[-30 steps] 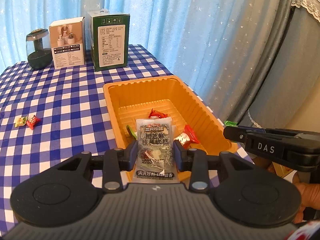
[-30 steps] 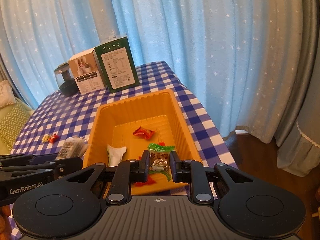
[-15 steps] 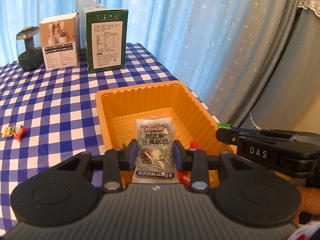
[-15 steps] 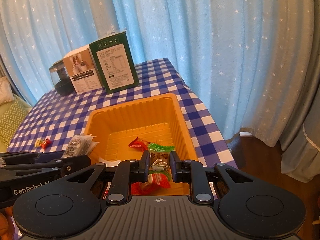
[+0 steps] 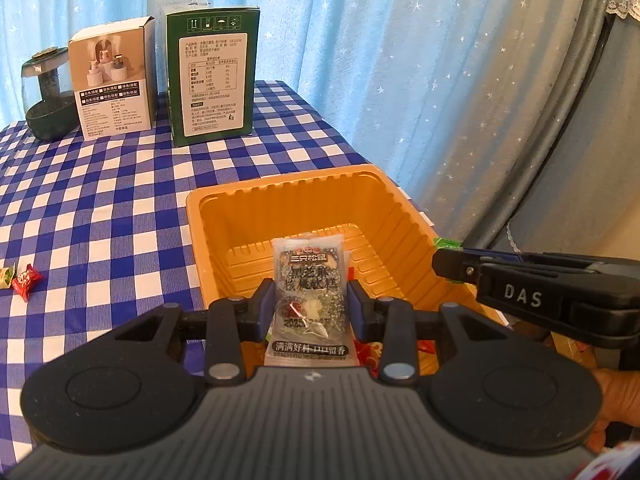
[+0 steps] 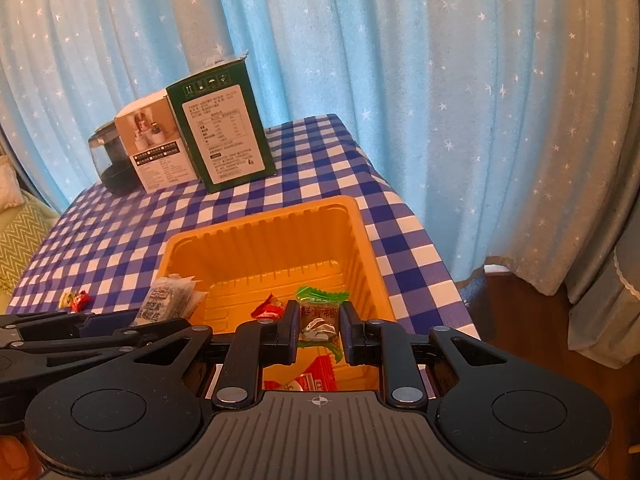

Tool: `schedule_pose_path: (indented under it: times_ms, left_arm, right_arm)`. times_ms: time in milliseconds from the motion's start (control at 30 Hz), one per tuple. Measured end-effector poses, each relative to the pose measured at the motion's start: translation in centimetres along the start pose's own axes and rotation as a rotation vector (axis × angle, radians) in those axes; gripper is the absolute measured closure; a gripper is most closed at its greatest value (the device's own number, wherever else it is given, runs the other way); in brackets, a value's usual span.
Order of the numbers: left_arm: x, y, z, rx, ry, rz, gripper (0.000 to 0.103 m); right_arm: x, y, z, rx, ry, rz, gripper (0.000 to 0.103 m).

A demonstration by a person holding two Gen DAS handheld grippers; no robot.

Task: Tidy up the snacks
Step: 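Lower the clear packet and green-wrapped candy into the tray and open both tools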

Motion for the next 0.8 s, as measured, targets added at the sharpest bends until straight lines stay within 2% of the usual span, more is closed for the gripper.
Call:
schedule_pose_path:
  times_ms: [67, 133, 567, 800]
  left_arm:
    - [-0.3, 0.4, 0.1, 0.006, 0.002, -0.003, 0.068]
    - [-0.6, 0.5, 0.0, 0.017, 0.007, -0.001, 0.059]
    - [-3.3, -2.4, -2.3, 0.015, -0.065, 0.038, 0.059]
    - [-3.9, -4.0, -3.2, 0.027, -0.094, 0.035, 0.055]
  right_arm:
    - [0.0, 0.0, 0.1, 0.000, 0.005, 0.000, 0.082]
    - [0.0, 0.0, 0.0, 0.000, 0.004, -0.001, 0.082]
    - [-1.1, -0.2, -0.6, -0.019, -0.002, 0.048, 0.082]
    - [-1.6, -0.6, 0.3, -0.008, 0.031, 0.137, 0.079]
Point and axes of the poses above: each gripper's, at about its wrist camera, not at the fingertips, and y roughly the way its jaws point, x to its right, z to its top, the point moved 1 cm from there along y, roughly the way its jaws point, and after that the axes turned 11 degrees about y, right-handed, at the moved point
